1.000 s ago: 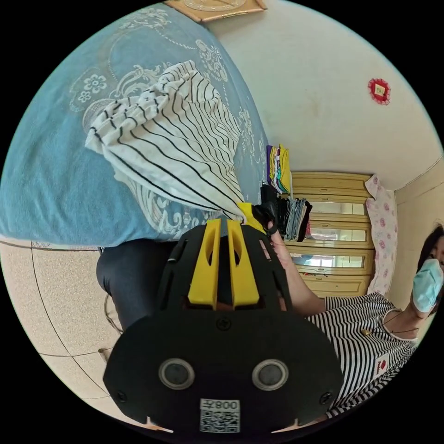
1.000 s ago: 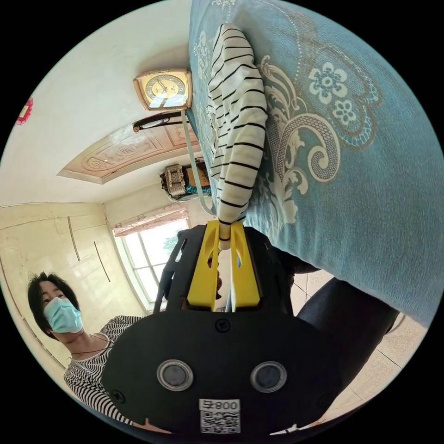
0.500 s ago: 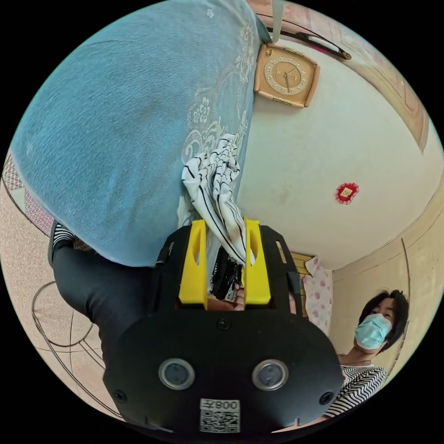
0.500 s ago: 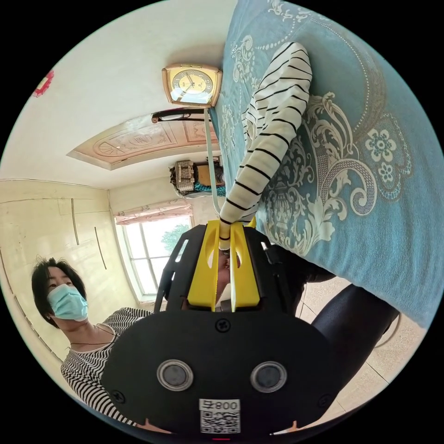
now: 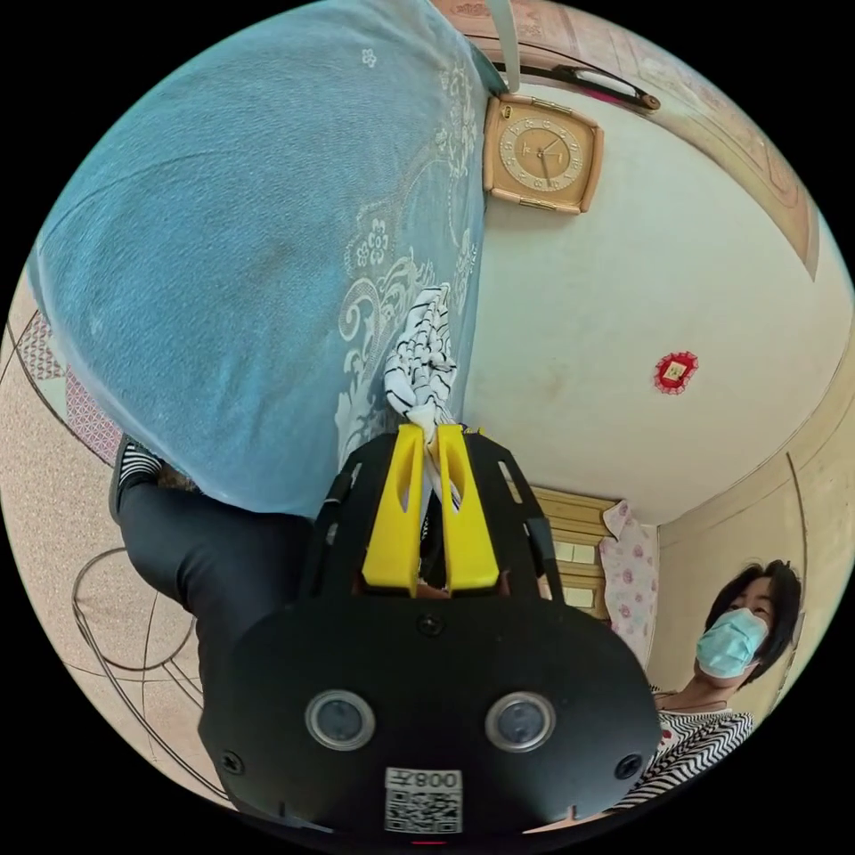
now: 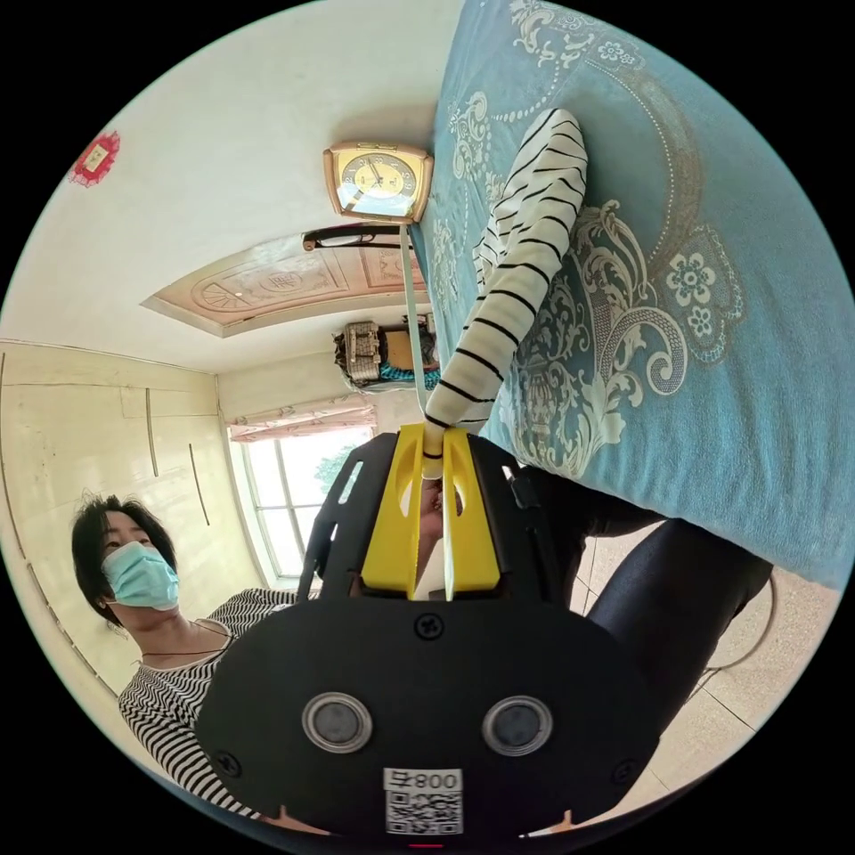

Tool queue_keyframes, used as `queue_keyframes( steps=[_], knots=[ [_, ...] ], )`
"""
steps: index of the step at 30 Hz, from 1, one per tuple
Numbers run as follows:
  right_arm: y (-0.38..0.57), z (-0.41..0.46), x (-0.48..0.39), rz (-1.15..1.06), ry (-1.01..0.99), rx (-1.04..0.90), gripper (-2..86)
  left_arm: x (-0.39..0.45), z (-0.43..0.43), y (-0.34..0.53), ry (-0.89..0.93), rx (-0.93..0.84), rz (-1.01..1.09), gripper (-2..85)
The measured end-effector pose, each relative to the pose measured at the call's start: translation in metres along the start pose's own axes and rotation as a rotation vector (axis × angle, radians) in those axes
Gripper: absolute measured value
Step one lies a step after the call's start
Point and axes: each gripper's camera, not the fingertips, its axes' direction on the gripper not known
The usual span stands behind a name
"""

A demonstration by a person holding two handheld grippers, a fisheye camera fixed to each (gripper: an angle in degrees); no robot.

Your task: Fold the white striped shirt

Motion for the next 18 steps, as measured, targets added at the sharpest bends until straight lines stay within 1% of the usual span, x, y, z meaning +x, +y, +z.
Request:
queue_keyframes(
  steps=[2, 9, 18],
  knots=[
    [0.010, -0.007, -0.005, -0.007, -0.014, 0.007, 2.5, 0.000, 0.000, 0.014, 0.054, 0.004, 0.013, 3.4],
    [0.060, -0.039, -0.029, -0.043, 0.009, 0.014, 2.2, 0.000, 0.009, 0.057, 0.085, -0.039, 0.052, 3.3],
    [0.138, -0.087, -0.075, -0.143, 0.022, 0.065, 1.8, 0.011, 0.045, 0.111, 0.155, -0.120, 0.180, 3.3]
  ],
)
